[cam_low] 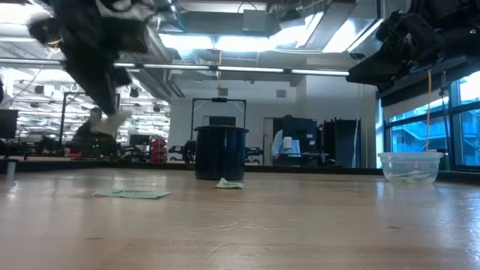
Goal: Pick and place Stevia / Truvia into bins
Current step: Put the stevia packet into the square transparent container
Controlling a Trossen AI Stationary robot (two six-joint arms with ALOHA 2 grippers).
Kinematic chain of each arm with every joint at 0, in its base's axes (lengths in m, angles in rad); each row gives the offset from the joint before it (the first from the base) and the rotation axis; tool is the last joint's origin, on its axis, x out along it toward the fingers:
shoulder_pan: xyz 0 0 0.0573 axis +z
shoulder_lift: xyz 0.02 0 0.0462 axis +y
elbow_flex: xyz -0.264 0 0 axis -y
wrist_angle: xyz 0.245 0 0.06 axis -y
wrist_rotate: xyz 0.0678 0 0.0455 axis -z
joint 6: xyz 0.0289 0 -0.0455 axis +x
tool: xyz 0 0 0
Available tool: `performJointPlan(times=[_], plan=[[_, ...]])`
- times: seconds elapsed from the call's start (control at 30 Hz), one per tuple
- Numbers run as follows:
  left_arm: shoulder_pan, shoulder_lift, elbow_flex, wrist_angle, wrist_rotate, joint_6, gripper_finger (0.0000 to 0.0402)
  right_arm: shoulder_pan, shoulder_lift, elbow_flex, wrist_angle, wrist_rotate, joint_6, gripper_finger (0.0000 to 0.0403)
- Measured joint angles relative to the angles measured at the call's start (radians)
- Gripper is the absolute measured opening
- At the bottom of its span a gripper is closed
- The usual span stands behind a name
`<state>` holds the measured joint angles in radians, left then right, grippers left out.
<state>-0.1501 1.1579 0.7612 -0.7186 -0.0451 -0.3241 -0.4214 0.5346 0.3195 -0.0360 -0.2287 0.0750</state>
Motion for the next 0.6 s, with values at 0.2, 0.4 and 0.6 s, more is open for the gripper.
performJointPlan(times=[0.2, 0.4, 0.6], plan=[[-0.141, -0.097, 0.020, 0.102, 0.159, -0.169, 0.0003, 0.000, 0.000, 0.000, 0.000, 0.000, 0.002, 0.0122], [-0.301, -0.137, 0.020, 0.260, 0.226, -0.363, 0.0004, 0.000, 0.000, 0.000, 0.000, 0.000, 0.002, 0.0122], [-0.449, -0.122, 0.021, 0.267, 0.110, -0.676, 0.0003, 0.000, 0.000, 0.000, -0.001, 0.000, 0.002, 0.0122]])
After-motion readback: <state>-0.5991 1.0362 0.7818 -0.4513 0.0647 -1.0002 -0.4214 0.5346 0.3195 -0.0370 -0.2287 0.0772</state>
